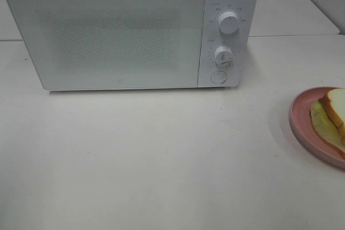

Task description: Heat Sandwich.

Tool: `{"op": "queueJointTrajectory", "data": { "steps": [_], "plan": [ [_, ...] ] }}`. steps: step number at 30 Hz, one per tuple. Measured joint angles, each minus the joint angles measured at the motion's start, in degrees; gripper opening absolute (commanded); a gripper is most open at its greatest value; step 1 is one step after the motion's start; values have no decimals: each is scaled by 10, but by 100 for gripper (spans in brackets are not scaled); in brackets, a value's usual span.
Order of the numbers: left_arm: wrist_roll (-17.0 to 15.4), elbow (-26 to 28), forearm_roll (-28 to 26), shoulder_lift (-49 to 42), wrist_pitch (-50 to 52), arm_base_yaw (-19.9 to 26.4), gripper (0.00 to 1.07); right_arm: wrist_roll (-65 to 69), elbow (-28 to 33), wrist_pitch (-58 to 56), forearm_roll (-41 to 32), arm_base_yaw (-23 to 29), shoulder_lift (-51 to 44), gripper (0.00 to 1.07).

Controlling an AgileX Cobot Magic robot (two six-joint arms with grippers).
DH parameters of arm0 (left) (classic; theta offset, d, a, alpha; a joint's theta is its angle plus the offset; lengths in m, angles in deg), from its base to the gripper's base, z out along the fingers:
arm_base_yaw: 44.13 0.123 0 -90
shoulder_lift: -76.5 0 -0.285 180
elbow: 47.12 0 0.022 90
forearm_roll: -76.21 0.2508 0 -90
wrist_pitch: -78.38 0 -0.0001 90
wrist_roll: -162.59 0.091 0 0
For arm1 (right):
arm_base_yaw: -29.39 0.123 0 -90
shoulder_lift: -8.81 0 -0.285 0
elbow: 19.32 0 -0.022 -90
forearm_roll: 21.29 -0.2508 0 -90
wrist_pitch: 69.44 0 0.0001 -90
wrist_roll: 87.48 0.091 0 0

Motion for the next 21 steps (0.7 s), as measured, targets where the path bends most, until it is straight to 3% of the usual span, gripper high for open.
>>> {"op": "queueJointTrajectory", "data": {
  "steps": [8,21],
  "plan": [
    [28,-21,-9,-101,4,0,101,0,0,0,0,0,0,76],
    [29,-21,-21,-141,4,0,101,0,0,0,0,0,0,76]
  ]
}}
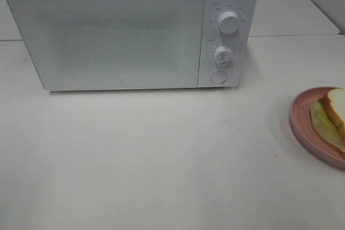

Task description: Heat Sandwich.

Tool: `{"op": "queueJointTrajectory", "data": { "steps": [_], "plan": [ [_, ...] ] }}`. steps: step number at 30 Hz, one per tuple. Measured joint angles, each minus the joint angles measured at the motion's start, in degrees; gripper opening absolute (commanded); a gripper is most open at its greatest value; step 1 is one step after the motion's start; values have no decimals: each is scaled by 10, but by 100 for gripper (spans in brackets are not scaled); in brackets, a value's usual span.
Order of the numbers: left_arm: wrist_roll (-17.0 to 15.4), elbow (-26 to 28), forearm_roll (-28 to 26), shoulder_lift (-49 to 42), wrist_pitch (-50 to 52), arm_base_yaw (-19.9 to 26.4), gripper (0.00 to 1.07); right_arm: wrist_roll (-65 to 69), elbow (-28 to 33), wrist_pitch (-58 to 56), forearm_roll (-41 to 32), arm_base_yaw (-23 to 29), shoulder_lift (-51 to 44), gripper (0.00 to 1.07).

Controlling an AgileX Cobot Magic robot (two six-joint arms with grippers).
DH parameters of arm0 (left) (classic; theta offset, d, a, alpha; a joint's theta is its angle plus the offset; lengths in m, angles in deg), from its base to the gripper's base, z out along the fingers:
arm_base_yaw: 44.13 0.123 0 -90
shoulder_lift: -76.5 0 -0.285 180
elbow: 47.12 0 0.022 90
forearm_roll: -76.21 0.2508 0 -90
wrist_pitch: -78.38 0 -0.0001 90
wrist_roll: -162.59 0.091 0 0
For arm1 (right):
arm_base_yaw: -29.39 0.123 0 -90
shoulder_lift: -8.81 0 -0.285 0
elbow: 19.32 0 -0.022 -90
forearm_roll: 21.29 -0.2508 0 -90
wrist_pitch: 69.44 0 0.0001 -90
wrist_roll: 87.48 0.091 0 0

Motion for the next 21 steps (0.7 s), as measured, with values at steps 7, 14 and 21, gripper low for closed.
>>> {"op": "queueJointTrajectory", "data": {
  "steps": [7,14,21],
  "plan": [
    [-1,0,-2,-7,0,18,101,0,0,0,0,0,0,76],
    [-1,0,-4,-60,0,59,101,0,0,0,0,0,0,76],
    [-1,0,-5,-61,0,59,101,0,0,0,0,0,0,76]
  ]
}}
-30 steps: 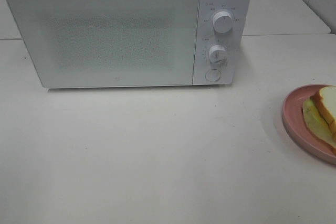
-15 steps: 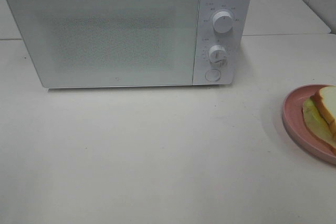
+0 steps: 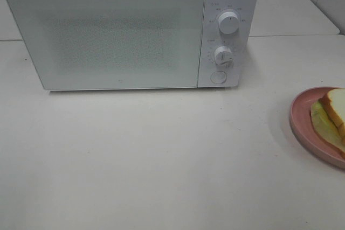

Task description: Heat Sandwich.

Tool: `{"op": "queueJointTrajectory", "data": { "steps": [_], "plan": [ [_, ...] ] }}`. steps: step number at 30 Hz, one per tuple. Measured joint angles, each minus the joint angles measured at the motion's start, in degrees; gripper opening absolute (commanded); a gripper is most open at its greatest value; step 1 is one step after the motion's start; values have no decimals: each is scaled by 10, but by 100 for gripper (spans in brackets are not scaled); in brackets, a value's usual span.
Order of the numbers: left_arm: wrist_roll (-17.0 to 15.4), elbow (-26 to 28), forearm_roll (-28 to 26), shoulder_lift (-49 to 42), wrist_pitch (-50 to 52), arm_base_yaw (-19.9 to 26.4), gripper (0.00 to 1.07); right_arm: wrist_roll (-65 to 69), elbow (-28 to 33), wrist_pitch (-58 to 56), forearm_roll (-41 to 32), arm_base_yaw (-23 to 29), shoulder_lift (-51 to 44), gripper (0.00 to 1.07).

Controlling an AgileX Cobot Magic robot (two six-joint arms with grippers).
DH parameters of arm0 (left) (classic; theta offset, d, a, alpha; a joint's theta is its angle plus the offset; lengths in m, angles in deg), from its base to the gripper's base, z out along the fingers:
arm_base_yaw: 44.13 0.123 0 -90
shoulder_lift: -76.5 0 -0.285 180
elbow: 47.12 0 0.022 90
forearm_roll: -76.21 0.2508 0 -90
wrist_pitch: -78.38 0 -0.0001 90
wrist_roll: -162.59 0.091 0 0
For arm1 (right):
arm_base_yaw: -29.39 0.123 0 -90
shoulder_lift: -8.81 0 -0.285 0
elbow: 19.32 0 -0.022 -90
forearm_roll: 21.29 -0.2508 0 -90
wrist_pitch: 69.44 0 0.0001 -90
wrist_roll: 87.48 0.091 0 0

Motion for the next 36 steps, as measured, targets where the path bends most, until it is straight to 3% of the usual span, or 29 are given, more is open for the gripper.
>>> {"op": "queueJointTrajectory", "data": {
  "steps": [36],
  "plan": [
    [0,0,0,0,0,1,101,0,0,0,0,0,0,76]
  ]
}}
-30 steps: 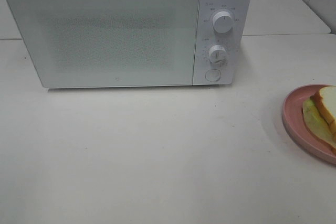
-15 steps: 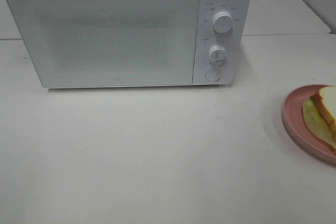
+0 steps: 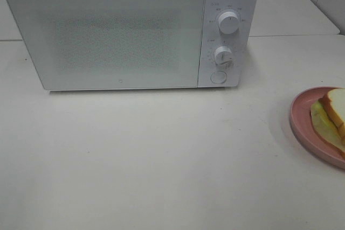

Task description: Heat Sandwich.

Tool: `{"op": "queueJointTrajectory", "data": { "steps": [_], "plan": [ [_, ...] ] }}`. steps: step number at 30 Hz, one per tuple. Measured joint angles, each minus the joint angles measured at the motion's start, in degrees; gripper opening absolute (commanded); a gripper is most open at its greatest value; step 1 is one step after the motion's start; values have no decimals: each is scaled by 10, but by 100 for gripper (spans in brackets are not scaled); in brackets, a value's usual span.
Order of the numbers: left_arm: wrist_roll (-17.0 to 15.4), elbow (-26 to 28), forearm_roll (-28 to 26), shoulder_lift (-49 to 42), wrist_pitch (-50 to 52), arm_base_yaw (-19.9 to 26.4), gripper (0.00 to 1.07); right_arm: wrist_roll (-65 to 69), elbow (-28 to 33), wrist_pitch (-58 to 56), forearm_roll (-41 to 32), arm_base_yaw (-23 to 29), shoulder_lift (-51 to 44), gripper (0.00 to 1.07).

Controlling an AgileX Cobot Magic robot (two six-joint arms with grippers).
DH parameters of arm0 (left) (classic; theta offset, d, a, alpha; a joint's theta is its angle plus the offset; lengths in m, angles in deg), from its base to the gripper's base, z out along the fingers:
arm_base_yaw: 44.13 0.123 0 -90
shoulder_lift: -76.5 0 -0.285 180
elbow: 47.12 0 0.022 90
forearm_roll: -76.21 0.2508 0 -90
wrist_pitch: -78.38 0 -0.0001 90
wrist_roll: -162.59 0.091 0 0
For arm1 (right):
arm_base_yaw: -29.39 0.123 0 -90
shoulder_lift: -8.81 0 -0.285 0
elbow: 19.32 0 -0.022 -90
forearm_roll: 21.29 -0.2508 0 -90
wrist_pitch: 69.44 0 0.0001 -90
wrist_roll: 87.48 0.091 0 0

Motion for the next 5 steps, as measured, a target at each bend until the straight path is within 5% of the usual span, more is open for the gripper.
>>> {"op": "queueJointTrajectory", "data": {
  "steps": [5],
  "plan": [
    [0,0,0,0,0,0,101,0,0,0,0,0,0,76]
  ]
}}
